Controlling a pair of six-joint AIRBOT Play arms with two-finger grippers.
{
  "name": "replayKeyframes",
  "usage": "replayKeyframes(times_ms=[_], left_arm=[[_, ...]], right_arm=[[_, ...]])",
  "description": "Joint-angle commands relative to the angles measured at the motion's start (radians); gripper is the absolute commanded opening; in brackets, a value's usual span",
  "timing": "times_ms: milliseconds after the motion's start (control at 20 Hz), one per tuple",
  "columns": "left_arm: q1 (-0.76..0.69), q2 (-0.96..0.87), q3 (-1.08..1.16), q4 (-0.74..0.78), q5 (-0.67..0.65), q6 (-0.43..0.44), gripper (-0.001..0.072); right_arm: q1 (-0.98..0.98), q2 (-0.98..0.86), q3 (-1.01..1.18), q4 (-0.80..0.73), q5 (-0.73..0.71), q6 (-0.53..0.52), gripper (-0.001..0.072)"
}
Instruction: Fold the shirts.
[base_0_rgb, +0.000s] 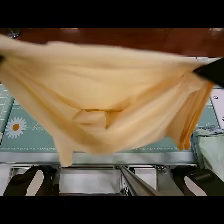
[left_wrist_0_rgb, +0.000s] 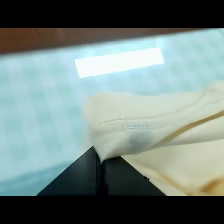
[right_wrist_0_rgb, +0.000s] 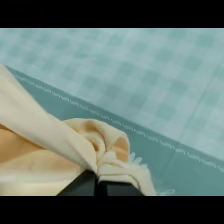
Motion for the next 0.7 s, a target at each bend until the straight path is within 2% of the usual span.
replayKeyframes(times_ms=[0,100,250,400,500,550,600,650], left_arm=[[-0.059,0.042,-0.396,-0.074,0.124,-0.004,0.0023],[-0.141,0.016,-0.593,-0.083,0.310,-0.003,0.0023],[-0.262,-0.108,-0.728,-0.100,0.593,-0.004,0.0023],[-0.312,-0.295,-0.675,-0.164,0.756,-0.003,0.0024],[-0.316,-0.403,-0.579,-0.187,0.766,-0.004,0.0038],[-0.310,-0.447,-0.513,-0.186,0.744,-0.004,0.0251],[-0.294,-0.480,-0.447,-0.185,0.711,-0.004,0.0672],[-0.261,-0.508,-0.370,-0.182,0.637,-0.008,0.0700]], right_arm=[[-0.001,0.007,-0.326,-0.010,-0.181,0.015,0.0024],[-0.001,-0.068,-0.440,-0.023,-0.351,0.015,0.0024],[-0.001,-0.276,-0.418,-0.027,-0.491,0.016,0.0025],[-0.035,-0.503,-0.302,0.019,-0.516,0.025,0.0025],[-0.079,-0.624,-0.206,0.096,-0.510,0.042,0.0026],[-0.108,-0.673,-0.153,0.158,-0.493,0.046,0.0154],[-0.142,-0.706,-0.103,0.216,-0.447,0.039,0.0538],[-0.179,-0.725,-0.050,0.272,-0.360,-0.027,0.0617]])
